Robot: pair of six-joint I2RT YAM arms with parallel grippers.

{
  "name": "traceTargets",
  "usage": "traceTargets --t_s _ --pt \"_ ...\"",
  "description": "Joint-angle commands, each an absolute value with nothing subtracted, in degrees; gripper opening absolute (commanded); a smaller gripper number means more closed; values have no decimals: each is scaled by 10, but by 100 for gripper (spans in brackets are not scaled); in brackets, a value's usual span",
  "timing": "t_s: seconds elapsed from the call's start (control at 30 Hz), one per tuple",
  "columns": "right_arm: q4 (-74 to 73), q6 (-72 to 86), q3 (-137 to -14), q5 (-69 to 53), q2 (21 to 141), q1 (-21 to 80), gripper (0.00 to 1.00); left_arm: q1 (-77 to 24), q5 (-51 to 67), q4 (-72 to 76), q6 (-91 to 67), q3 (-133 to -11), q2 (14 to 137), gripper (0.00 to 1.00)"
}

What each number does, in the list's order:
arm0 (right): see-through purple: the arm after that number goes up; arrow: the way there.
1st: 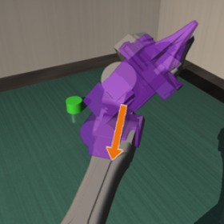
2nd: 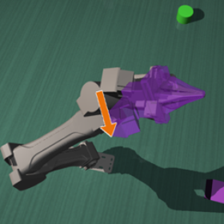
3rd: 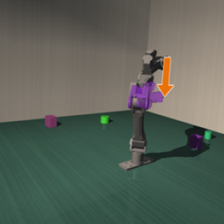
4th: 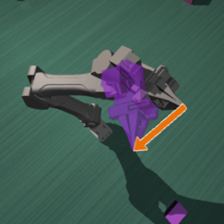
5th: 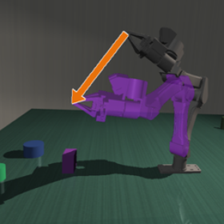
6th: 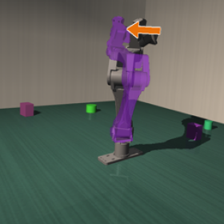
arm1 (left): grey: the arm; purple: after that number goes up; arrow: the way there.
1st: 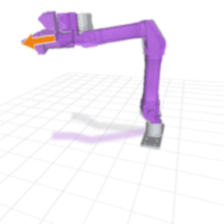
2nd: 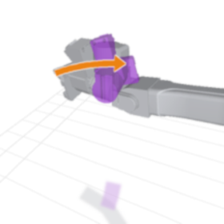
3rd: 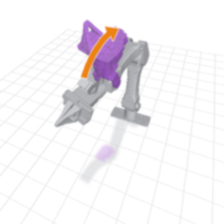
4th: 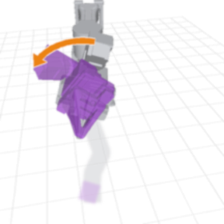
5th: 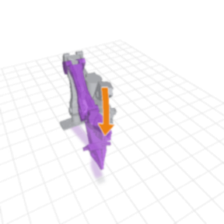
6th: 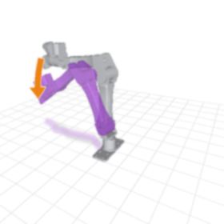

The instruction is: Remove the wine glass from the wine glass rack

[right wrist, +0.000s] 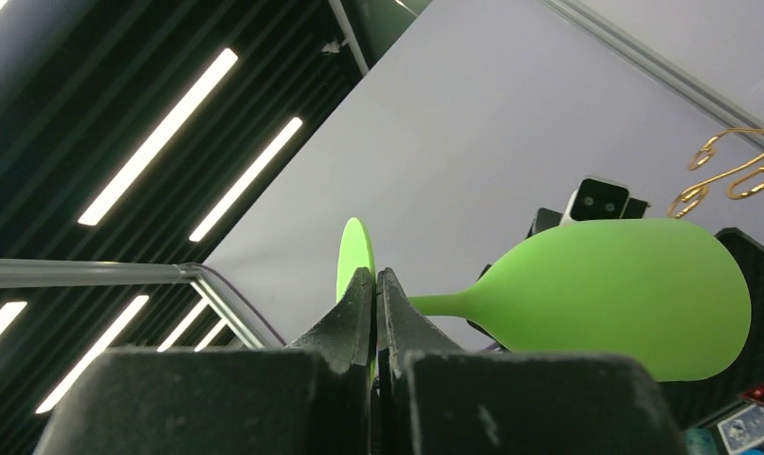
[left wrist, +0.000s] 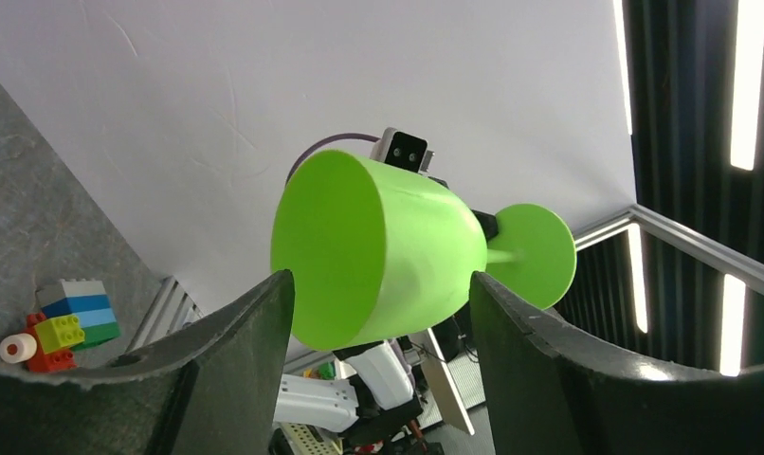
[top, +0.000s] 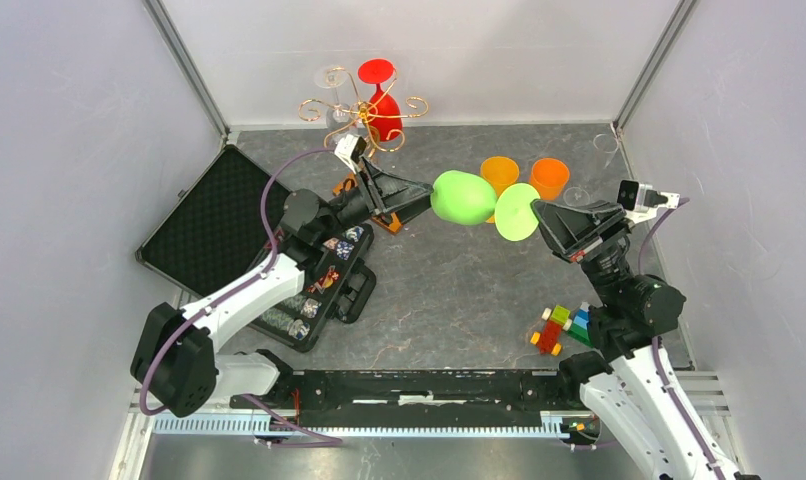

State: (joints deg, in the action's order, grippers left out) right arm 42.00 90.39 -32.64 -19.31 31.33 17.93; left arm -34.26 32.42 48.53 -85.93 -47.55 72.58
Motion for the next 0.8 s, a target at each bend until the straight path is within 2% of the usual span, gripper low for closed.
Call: traceTargets --t_s 0.0,0.2,0.5,0.77 --pt "505 948 -322 -201 322 179 0 -348 346 524 -884 -504 716 70" --pt "534 975 -299 -200 336 179 0 -372 380 557 -904 -527 719 63" --pt "537 991 -193 -103 295 179 0 -381 406 566 -894 -527 677 39" --pt "516 974 -165 -77 304 179 0 -381 433 486 -817 -545 651 38"
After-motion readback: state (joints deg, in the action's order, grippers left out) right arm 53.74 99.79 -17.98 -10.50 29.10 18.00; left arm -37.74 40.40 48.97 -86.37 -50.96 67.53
